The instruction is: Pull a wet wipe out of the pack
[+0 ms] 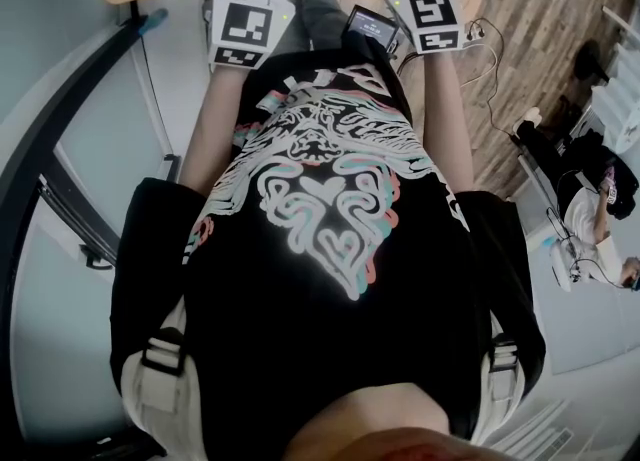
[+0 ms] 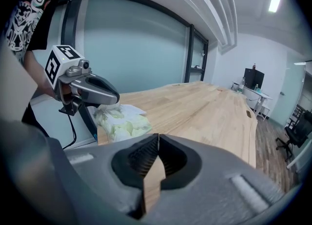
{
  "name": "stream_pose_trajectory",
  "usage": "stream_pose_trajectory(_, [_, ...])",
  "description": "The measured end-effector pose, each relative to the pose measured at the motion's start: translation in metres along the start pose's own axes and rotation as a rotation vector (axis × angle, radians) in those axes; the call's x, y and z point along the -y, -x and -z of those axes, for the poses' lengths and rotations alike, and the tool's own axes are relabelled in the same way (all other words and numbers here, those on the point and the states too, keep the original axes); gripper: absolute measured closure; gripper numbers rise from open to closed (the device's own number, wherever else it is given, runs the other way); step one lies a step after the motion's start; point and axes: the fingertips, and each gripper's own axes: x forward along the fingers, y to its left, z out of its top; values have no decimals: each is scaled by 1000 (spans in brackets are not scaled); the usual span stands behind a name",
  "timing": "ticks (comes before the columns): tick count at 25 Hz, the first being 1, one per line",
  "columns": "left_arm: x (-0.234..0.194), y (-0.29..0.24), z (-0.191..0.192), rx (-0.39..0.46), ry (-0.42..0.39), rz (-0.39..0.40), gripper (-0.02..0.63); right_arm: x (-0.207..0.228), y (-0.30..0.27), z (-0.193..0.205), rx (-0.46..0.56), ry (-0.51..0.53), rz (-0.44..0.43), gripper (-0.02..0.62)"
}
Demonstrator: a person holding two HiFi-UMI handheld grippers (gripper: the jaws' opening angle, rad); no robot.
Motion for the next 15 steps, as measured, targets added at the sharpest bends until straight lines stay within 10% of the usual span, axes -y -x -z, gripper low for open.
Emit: stream_pose_trajectory(15, [-6, 2, 1, -2, 2, -16, 617, 6, -8, 16, -51, -3, 26, 593])
